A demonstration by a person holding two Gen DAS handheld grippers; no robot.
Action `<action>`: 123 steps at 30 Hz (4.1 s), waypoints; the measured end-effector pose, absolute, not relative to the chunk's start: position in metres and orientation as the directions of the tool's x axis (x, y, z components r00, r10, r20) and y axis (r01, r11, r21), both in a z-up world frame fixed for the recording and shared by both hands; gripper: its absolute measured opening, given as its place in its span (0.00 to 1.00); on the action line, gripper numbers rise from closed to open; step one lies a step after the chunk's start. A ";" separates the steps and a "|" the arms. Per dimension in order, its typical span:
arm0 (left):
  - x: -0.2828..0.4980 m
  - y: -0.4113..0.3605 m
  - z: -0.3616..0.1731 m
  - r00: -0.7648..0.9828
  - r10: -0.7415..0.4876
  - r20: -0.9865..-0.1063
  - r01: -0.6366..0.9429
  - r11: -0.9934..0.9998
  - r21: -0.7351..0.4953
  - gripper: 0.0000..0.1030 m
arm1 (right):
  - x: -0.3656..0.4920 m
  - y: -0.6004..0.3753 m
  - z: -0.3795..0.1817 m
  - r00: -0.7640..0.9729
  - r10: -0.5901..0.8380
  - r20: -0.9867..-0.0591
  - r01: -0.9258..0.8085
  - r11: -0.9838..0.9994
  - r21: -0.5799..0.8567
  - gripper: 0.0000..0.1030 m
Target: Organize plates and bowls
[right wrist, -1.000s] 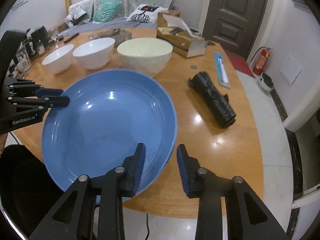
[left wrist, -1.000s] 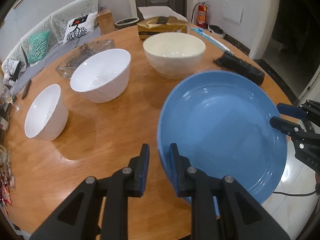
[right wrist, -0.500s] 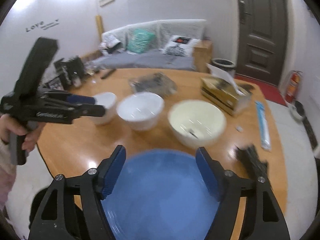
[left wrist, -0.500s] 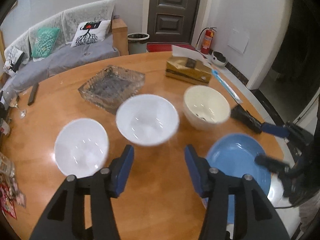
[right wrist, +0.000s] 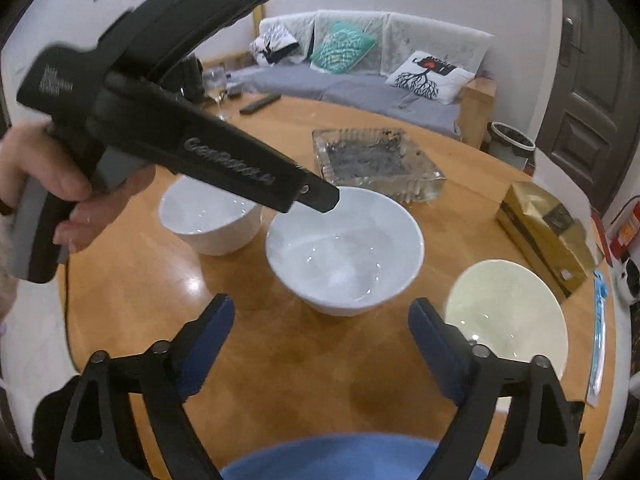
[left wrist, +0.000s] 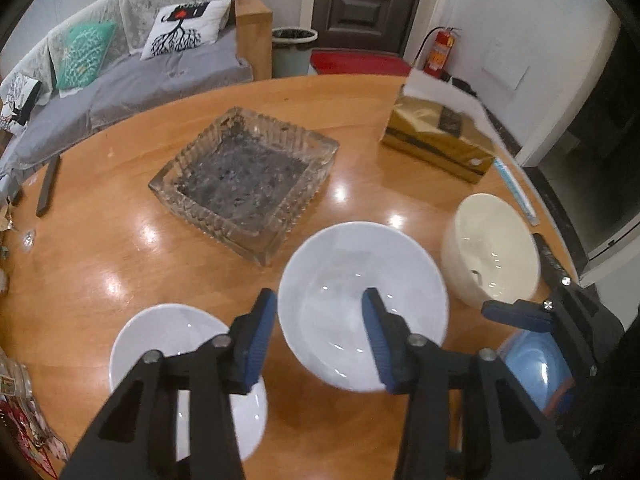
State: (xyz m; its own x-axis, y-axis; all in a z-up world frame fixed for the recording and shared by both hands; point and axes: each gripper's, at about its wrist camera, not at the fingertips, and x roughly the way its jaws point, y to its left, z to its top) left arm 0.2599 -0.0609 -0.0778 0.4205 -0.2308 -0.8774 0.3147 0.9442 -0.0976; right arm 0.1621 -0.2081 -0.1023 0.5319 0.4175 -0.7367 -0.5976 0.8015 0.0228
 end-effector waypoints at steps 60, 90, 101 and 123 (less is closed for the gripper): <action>0.254 -0.090 -0.134 0.345 -0.120 -0.931 0.444 0.895 0.050 0.14 | 0.190 -0.185 -0.150 0.487 0.296 -0.822 -0.626 0.775 -0.092 0.99; 0.228 -0.146 -0.017 0.502 -0.200 -0.841 0.483 0.872 0.081 0.14 | 0.166 -0.248 -0.065 0.635 0.342 -0.693 -0.558 0.823 -0.105 0.99; 0.249 -0.206 -0.027 0.476 -0.215 -0.853 0.530 0.844 0.083 0.14 | 0.179 -0.302 -0.066 0.655 0.274 -0.704 -0.490 0.863 -0.120 0.99; 0.283 -0.223 -0.081 0.405 -0.162 -0.900 0.535 0.840 0.090 0.14 | 0.214 -0.310 -0.102 0.529 0.236 -0.815 -0.514 0.853 -0.087 0.99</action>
